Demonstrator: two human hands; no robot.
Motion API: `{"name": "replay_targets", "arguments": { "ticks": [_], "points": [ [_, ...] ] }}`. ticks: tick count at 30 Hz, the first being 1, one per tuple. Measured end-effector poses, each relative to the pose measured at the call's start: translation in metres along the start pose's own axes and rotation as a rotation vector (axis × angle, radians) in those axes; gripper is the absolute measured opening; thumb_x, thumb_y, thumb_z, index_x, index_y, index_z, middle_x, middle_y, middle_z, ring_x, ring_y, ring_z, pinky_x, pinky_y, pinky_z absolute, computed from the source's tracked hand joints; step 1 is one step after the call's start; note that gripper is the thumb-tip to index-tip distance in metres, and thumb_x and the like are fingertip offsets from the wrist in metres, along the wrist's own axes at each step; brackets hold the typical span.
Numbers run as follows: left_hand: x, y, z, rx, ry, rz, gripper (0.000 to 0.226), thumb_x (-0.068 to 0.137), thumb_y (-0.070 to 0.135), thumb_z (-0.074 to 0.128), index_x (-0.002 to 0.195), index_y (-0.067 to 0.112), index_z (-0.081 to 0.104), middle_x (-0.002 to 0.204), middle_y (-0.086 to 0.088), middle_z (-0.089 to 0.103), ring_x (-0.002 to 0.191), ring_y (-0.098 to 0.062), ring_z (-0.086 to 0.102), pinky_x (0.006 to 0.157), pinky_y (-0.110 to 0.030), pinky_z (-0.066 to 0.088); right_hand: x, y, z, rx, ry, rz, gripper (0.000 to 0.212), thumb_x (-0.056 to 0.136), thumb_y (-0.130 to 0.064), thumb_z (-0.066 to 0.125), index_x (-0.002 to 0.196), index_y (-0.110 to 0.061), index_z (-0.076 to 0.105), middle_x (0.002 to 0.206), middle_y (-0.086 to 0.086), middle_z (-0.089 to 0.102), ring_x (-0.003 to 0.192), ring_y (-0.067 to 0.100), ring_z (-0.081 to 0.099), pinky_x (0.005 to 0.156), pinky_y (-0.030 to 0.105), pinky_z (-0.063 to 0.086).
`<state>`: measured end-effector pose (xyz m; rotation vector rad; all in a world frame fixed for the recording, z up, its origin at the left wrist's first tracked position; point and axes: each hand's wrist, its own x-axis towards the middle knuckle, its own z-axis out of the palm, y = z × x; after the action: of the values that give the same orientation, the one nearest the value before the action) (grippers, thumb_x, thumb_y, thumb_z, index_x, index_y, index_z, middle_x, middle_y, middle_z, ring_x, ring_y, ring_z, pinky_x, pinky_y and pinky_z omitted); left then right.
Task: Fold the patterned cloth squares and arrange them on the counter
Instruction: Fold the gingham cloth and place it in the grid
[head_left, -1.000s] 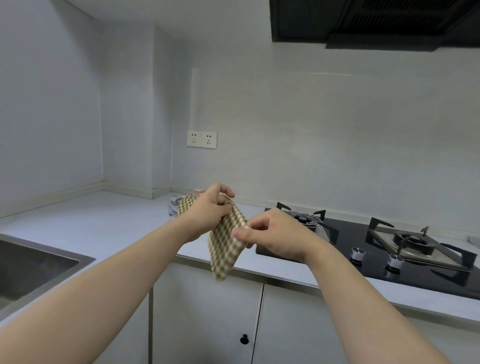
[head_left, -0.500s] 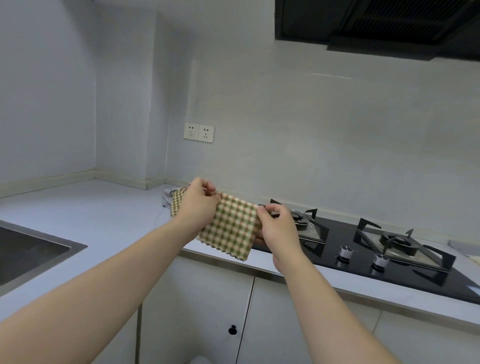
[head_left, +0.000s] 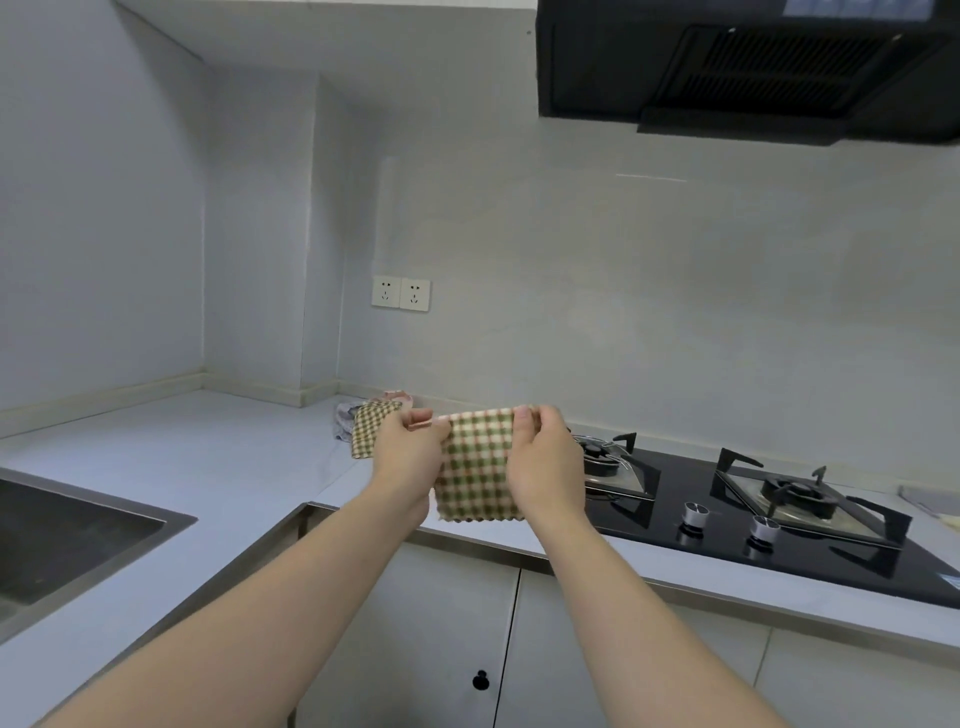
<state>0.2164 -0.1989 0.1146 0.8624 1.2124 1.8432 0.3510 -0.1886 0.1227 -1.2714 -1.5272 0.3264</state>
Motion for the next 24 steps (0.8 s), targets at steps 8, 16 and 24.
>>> {"name": "replay_targets", "arguments": {
  "ticks": [8,16,24],
  "points": [
    [-0.006,-0.012,0.007,-0.074,-0.064,-0.276,0.029,0.101,0.037,0.06,0.105,0.009,0.066,0.103,-0.009,0.075,0.098,-0.029,0.071,0.092,-0.047,0.058,-0.003,-0.01,-0.009,-0.247,0.001,-0.148,0.036,0.108,-0.05,0.021,0.109,-0.026,0.047,0.088,-0.003,0.063,0.082,0.027,0.059,0.064,0.037,0.044],
    [-0.019,-0.021,0.024,0.396,0.153,0.277,0.035,0.108,0.04,0.037,0.091,0.017,0.056,0.083,0.002,0.061,0.073,-0.009,0.054,0.059,-0.027,0.038,-0.002,0.012,0.002,-0.054,0.035,0.064,0.045,0.108,-0.051,0.021,0.104,-0.019,0.053,0.097,0.005,0.063,0.09,0.031,0.057,0.073,0.039,0.042],
    [-0.01,-0.061,0.044,0.494,0.074,0.316,0.032,0.109,0.037,0.036,0.092,0.017,0.055,0.078,0.005,0.058,0.071,-0.009,0.052,0.059,-0.026,0.036,0.004,0.062,-0.003,0.098,0.047,0.142,0.038,0.11,-0.041,0.029,0.095,-0.015,0.052,0.08,-0.002,0.057,0.072,0.013,0.051,0.054,0.019,0.033]
  ]
}}
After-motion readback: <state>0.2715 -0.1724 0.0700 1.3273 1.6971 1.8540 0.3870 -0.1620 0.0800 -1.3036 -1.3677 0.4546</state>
